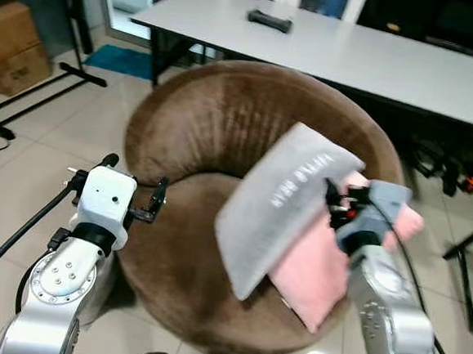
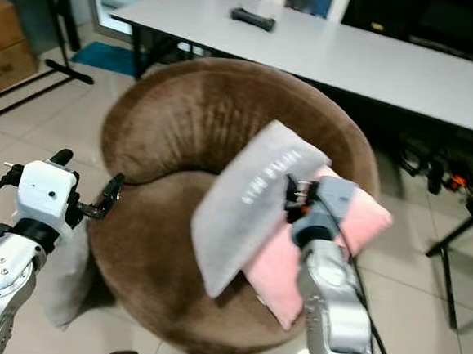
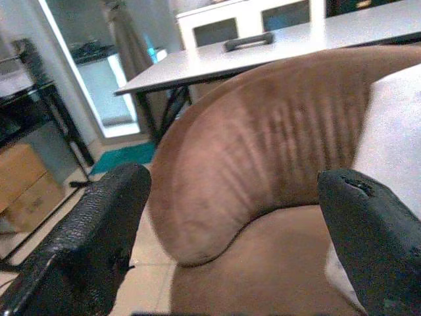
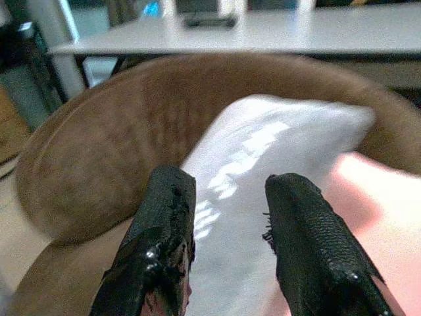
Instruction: Move the pillow to the sofa from floor
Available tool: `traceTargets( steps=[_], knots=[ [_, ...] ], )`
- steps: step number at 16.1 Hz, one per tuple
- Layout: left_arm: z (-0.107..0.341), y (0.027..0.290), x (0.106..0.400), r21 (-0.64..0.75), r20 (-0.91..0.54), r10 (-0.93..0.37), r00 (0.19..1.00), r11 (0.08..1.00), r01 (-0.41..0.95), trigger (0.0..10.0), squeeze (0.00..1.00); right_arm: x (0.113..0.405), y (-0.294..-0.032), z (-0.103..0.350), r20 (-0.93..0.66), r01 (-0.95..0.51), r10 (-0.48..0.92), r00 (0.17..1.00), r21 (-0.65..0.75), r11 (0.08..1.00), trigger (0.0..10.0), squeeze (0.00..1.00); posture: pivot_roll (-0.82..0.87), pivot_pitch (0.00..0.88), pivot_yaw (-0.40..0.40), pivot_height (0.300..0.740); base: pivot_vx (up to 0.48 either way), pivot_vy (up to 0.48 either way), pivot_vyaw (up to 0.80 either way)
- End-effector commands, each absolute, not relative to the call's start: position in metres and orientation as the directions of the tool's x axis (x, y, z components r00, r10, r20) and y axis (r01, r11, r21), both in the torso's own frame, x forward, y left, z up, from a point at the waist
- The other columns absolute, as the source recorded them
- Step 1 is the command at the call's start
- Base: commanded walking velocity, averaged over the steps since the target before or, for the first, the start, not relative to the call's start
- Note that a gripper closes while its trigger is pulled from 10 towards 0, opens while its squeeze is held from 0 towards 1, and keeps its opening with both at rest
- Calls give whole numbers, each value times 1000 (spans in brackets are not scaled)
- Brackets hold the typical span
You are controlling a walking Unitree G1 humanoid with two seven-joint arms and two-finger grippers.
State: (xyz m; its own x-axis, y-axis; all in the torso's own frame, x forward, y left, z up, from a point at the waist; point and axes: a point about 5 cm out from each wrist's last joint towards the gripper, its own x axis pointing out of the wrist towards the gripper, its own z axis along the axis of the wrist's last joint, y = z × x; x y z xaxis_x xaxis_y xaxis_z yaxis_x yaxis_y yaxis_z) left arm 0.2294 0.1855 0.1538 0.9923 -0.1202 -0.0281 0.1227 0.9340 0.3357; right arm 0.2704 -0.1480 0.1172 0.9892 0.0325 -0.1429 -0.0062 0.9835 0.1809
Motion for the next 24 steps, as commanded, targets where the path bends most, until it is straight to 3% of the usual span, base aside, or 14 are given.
traceTargets(
  steps=[1, 12, 24],
  knots=[
    [152, 186, 231, 341, -33, -112, 993, 933, 116, 10000, 0, 270, -150, 119, -155, 3, 23, 988, 162, 987, 10000, 0, 120, 0, -75, 740, 0, 330, 0],
    [152, 187, 234, 342, -33, -114, 993, 932, 119, 10000, 0, 268, -133, 131, -133, -145, 176, 975, 213, 966, 10000, 0, 121, 0, -74, 740, 0, 331, 0],
    [152, 189, 233, 347, -36, -116, 993, 930, 122, 10000, 0, 265, -132, 127, -148, -149, 185, 972, 223, 963, 10000, 0, 125, 0, -71, 740, 0, 332, 0]
  ],
)
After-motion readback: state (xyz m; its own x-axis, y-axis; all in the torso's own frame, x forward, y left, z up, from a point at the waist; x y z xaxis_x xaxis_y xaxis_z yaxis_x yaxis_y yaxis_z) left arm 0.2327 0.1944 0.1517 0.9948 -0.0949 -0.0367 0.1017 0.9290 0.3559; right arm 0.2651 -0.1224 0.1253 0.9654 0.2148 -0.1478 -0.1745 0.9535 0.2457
